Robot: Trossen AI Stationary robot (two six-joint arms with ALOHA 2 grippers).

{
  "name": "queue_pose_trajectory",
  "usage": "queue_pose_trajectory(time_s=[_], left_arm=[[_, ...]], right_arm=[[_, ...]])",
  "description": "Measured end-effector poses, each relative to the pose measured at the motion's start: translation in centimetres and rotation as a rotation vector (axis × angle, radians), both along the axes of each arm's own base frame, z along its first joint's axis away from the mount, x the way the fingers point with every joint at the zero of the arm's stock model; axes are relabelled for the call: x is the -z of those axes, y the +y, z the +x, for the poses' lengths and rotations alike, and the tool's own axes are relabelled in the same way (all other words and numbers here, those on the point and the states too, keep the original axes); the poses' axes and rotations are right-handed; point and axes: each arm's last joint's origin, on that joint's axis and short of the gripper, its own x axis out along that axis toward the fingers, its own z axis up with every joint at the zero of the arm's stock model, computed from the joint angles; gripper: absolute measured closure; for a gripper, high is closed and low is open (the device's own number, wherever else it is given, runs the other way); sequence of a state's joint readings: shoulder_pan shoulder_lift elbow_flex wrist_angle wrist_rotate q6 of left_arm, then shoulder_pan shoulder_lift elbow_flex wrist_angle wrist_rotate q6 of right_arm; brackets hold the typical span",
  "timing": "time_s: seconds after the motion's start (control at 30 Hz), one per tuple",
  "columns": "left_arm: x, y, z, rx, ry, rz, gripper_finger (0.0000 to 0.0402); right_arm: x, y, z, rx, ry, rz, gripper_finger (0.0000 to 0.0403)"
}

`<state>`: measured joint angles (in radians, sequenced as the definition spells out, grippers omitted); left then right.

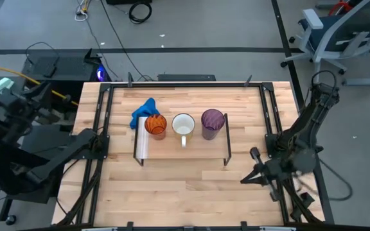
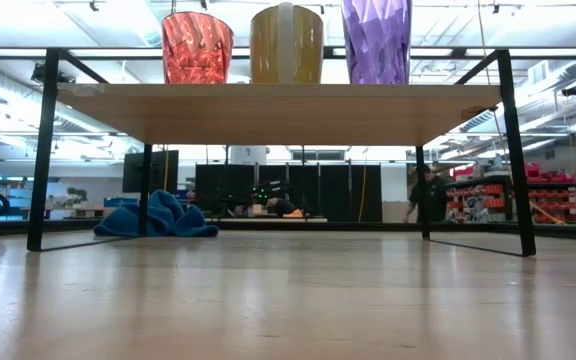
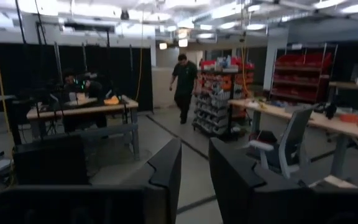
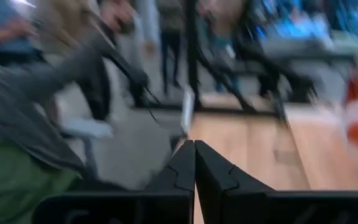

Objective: Stack small to large cups/mugs on shelf
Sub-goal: Return to Home Position

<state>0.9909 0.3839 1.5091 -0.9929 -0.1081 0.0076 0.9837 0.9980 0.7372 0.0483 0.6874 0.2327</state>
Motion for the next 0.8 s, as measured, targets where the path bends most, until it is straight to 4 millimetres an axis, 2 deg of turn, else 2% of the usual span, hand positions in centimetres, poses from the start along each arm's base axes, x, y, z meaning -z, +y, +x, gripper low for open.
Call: queue_pose_trajectory(time_s=[0.1,0.23,0.47,0.63,0.73,0.8], left_arm=[[0.7,0.0,0.0,0.0,-0.018,0.028,0.0312],[1.5,0.4,0.3,0.0,-0.002,0.007,0.0318],[1.5,1.0,0.9,0.061,-0.008,0.035,0.0321],[1.6,2.1,1.7,0.072,0.006,0.078,0.0315],[2.5,3.4,2.5,0.069,0.046,0.06,0.0313],[3.2,4.2,3.0,0.049,0.079,0.04,0.0313]], right_arm=[[-2.3,-1.4,-0.1,-0.105,-0.152,-0.029,0.0392],[-5.2,-4.7,-1.4,-0.119,-0.375,-0.131,0.0392],[-9.4,-11.6,-6.2,0.045,-0.699,-0.251,0.0392],[-10.6,-15.3,-9.6,0.22,-0.843,-0.393,0.0392],[-10.6,-16.2,-10.4,0.33,-0.839,-0.518,0.0392],[-10.5,-16.7,-10.5,0.422,-0.785,-0.54,0.0392]])
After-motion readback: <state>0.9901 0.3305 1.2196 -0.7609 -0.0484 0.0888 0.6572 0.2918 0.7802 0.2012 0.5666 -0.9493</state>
